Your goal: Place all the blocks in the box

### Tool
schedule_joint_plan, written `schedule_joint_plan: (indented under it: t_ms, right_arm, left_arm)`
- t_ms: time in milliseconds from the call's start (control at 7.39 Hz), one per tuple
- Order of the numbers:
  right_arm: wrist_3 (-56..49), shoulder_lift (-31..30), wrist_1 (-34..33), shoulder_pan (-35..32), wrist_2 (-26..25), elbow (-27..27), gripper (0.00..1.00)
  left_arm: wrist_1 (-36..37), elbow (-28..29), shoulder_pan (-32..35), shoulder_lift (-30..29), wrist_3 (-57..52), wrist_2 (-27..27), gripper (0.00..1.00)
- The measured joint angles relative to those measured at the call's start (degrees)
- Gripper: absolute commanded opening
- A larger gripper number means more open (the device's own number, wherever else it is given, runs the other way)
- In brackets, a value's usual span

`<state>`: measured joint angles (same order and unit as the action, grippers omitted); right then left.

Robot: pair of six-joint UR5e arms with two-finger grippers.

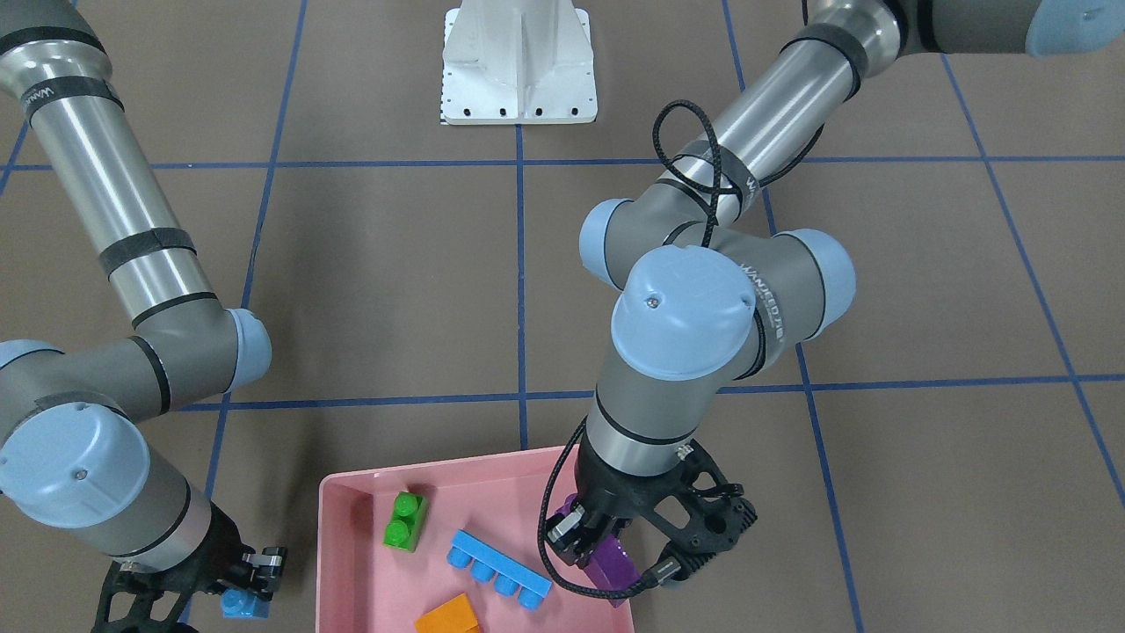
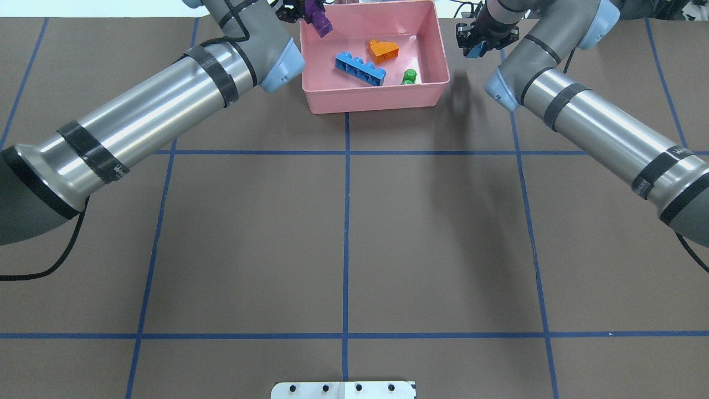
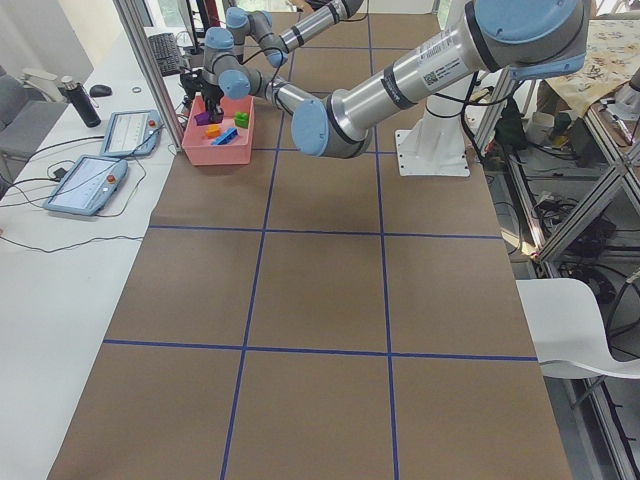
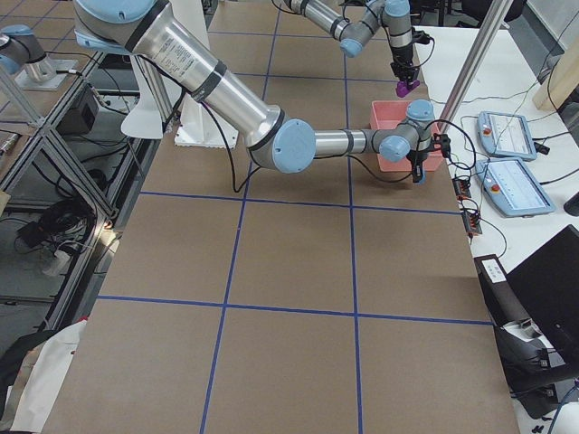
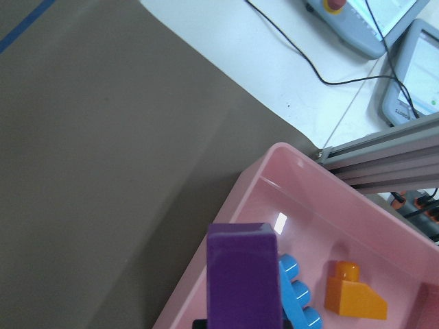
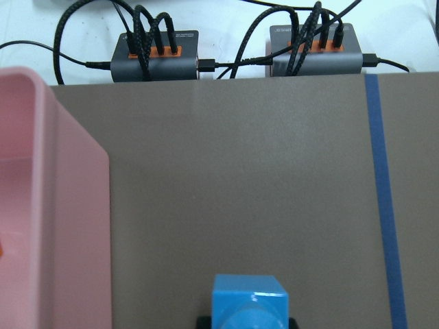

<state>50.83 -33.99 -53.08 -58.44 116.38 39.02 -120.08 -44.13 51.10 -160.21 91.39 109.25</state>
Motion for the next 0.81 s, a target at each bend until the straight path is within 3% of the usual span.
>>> schedule_joint_plan:
  t_ms: [135,541,676,812]
  right_arm:
    - [0.28,2.44,-1.66,-0.73,-0.07,0.01,0.00]
    - [5.41,8.43,-5.83,0.31,-0.20,0.14,0.00]
    - [7.22,8.87,-5.90,1.63,-0.46,0.52,0.14]
    - [9.31,9.15,-5.89,3.17,-1.24,1.11,0.22]
  left_arm:
    - [-2.47,2.06,-1.03,-0.56,-0.14,-1.31,1.00]
    - [-4.14,2.34,-1.20,-0.89,-3.38,-0.84,1.00]
    - [-3.40,0.96,0.13,-0.61,-5.60,2.06,1.00]
    - [-0.85,-2.15,2.14,0.72,-8.78,6.16,1.00]
